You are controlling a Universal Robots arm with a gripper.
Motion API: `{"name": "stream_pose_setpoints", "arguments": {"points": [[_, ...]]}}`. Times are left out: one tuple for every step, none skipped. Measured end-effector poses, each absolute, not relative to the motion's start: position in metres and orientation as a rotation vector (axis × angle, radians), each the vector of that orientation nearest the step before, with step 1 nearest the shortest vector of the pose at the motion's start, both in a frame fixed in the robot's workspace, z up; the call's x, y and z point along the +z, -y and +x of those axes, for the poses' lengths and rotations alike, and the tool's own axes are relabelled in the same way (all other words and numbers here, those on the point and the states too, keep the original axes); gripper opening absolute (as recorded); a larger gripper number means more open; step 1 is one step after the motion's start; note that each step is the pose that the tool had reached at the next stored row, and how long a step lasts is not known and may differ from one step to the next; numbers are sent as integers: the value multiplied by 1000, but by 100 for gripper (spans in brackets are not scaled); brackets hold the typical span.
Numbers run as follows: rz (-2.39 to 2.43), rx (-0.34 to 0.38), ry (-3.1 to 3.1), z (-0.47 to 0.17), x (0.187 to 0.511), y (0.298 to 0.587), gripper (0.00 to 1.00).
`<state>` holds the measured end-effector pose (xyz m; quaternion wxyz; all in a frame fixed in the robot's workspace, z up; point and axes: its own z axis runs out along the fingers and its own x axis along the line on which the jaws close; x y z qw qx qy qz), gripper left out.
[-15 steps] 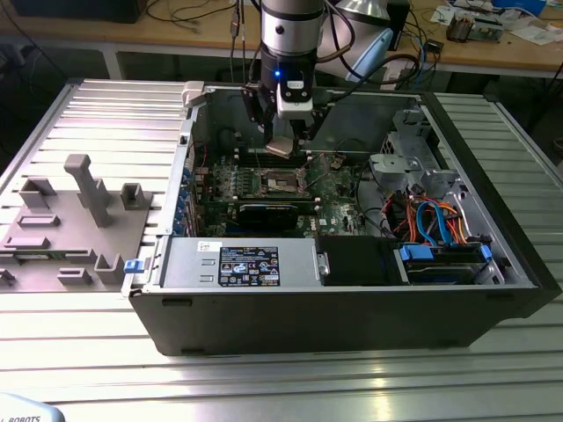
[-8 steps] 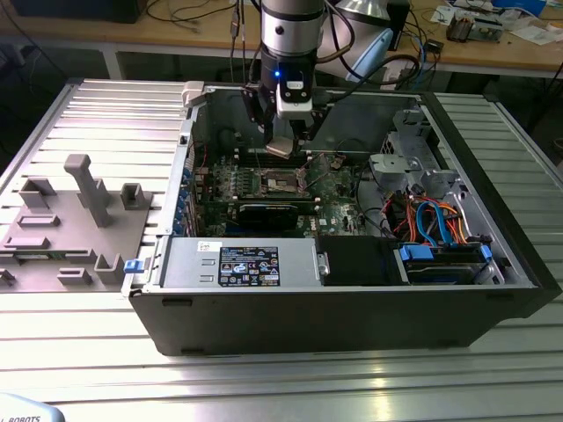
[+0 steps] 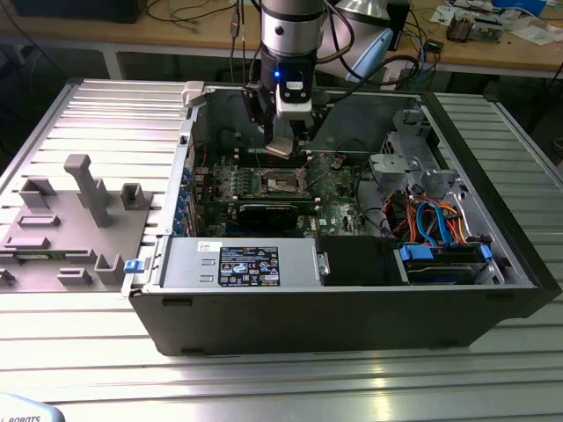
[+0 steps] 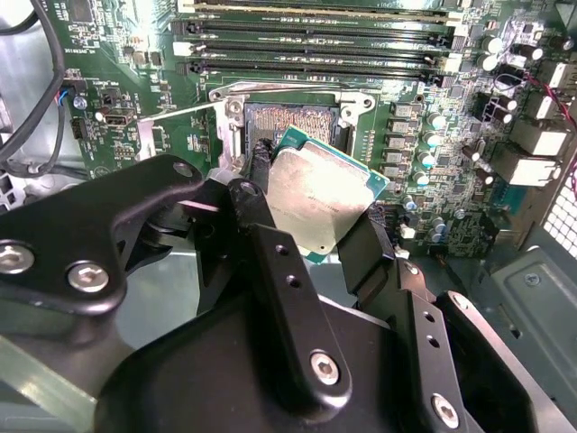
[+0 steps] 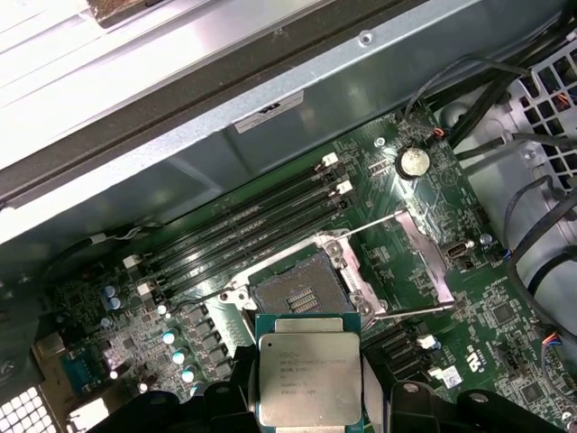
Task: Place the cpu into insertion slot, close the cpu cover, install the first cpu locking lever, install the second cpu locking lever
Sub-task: 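Place the cpu into insertion slot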
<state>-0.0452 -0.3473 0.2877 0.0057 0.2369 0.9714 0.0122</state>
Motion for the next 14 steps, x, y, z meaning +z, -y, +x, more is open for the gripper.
{"name": "stream_pose_setpoints", "arguments": {"points": [[743, 38, -3041, -45, 288, 347, 55], [745, 38, -3040, -45, 287, 347, 55], [746, 38, -3040, -45, 287, 347, 55], [747, 37, -3039, -45, 287, 347, 55], [748, 37, -3039, -45, 287, 347, 55], [749, 37, -3039, -45, 287, 347, 55], [751, 37, -3038, -45, 287, 347, 55], [752, 37, -3038, -45, 287, 347, 55], [753, 37, -3038, -45, 287, 347, 55], [754, 37, -3037, -45, 287, 347, 55], [756, 36, -3037, -45, 287, 347, 55], [757, 36, -3037, -45, 287, 347, 55], [759, 36, -3036, -45, 287, 347, 55], [760, 36, -3036, -45, 286, 347, 55]]}}
